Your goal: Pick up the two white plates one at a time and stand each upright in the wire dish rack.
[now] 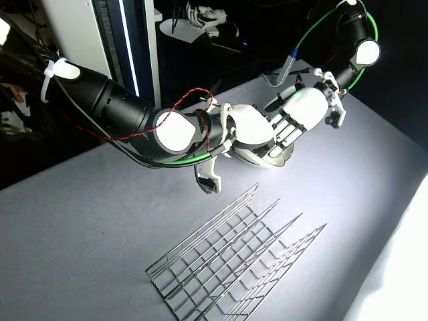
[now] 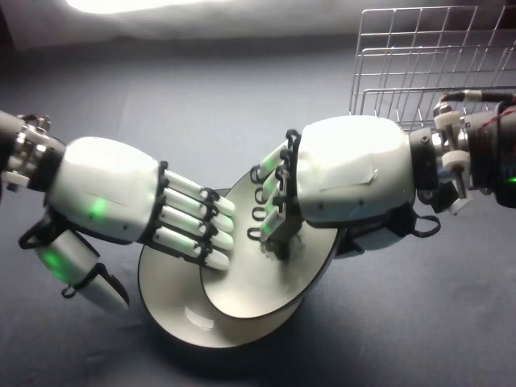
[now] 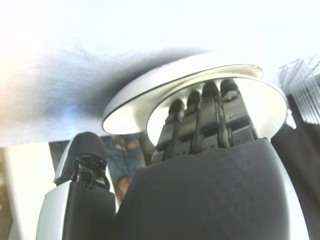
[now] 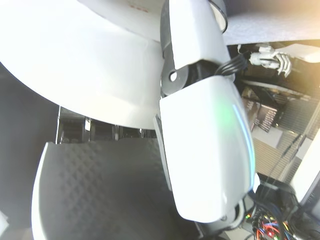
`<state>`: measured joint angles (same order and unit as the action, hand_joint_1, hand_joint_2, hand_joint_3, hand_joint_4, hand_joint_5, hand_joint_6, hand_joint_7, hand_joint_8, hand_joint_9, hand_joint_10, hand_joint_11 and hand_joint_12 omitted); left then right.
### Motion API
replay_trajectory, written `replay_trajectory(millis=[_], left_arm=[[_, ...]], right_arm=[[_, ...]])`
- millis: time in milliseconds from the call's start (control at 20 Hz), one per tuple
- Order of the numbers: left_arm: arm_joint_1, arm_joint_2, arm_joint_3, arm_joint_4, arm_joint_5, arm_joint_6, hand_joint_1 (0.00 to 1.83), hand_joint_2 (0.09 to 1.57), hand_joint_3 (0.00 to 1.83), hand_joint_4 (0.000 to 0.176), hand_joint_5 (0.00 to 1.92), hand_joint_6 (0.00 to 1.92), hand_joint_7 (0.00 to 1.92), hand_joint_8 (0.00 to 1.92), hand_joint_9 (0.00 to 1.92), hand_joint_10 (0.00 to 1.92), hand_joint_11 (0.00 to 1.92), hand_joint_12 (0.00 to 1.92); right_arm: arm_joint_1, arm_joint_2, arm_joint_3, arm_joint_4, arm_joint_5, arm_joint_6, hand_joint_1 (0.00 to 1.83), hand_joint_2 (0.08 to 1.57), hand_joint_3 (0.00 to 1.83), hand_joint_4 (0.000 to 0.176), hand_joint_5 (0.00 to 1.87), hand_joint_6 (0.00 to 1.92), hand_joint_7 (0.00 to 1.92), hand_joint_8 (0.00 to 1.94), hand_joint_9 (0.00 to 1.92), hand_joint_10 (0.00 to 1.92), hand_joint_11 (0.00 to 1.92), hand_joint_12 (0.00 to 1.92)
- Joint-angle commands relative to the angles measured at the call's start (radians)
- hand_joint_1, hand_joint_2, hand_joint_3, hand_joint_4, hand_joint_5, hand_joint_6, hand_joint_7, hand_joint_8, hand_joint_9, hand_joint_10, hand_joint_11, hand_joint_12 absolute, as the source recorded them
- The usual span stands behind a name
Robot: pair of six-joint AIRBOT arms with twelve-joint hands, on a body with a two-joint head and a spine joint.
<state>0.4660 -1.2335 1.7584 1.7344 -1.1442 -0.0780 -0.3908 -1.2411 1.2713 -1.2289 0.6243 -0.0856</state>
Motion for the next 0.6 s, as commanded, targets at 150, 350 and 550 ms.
replay_trajectory(millis=[150, 350, 550], left_arm=[[-0.045, 0.096, -0.013, -0.105, 0.012, -0.043, 0.0, 1.28, 0.0, 0.0, 0.04, 0.01, 0.02, 0.01, 0.0, 0.0, 0.0, 0.0], [-0.083, 0.179, -0.066, -0.119, 0.013, -0.084, 0.0, 1.28, 0.0, 0.0, 0.06, 0.01, 0.04, 0.01, 0.01, 0.0, 0.0, 0.0], [-0.107, 0.255, -0.102, -0.136, 0.037, -0.149, 0.0, 1.28, 0.0, 0.0, 0.02, 0.0, 0.01, 0.0, 0.01, 0.0, 0.0, 0.0]], right_arm=[[0.026, 0.056, -0.034, 0.068, 0.054, 0.003, 1.39, 1.06, 0.0, 0.0, 1.05, 0.88, 1.2, 0.59, 0.94, 1.06, 0.65, 1.09], [0.054, 0.095, -0.087, 0.108, 0.058, 0.003, 1.39, 1.07, 0.0, 0.0, 1.03, 0.91, 1.17, 0.62, 0.94, 1.09, 0.64, 1.13], [0.089, 0.121, -0.123, 0.13, 0.057, 0.003, 1.39, 1.06, 0.0, 0.0, 1.03, 0.92, 1.18, 0.61, 0.95, 1.04, 0.68, 1.09]])
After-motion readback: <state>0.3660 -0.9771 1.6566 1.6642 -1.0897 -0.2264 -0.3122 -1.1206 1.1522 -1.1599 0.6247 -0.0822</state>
